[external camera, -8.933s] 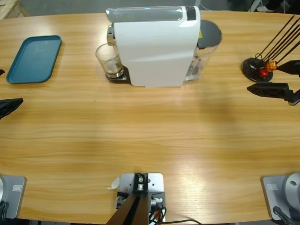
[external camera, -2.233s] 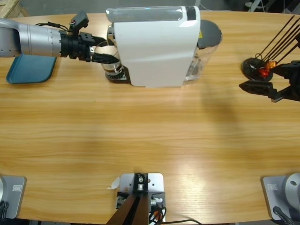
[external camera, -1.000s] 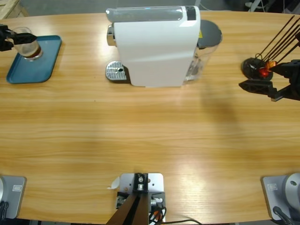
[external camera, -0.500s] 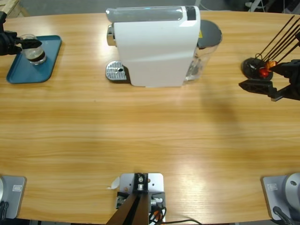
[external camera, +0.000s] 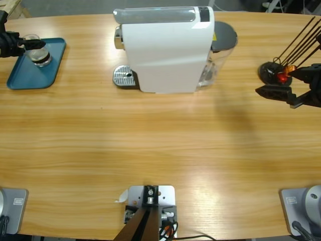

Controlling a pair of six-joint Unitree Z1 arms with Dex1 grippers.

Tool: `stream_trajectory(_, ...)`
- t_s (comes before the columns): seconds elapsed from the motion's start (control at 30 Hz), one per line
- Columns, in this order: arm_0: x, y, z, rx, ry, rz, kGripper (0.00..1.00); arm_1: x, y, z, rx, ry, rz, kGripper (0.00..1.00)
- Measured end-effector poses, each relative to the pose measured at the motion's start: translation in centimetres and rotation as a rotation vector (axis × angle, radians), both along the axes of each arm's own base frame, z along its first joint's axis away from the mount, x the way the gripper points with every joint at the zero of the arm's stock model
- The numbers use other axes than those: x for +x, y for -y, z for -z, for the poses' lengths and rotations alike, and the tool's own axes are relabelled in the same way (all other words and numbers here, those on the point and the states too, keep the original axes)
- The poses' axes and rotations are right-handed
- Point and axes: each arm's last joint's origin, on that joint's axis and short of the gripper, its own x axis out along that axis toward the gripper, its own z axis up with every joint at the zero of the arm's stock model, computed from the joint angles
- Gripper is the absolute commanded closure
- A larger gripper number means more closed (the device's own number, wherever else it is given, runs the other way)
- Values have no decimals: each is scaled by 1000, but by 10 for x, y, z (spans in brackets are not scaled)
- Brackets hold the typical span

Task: Pour coffee

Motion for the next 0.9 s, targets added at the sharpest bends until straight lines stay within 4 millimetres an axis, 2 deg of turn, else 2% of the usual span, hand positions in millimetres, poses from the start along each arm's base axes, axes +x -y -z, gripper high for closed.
stream_trajectory(0.33, -3, 1, 4, -42, -11, 2, 13, 0, 0, 0, 0, 1, 0, 0)
stream_trajectory(0.53, -14, 0, 2, -45, -10, -7, 13, -1, 1, -1, 3, 4, 0, 0)
stream_trajectory(0.67, -41, 2, -24, -42, 26, -7, 11, -2, 1, -1, 6, 9, 0, 0)
stream_trajectory(0.8, -87, 7, -54, -52, -8, -12, 0, -5, 3, 0, 14, 21, 0, 0)
stream_trajectory(0.9, -121, 19, -83, -81, -57, 26, 4, -8, 5, -1, 19, 32, -1, 0)
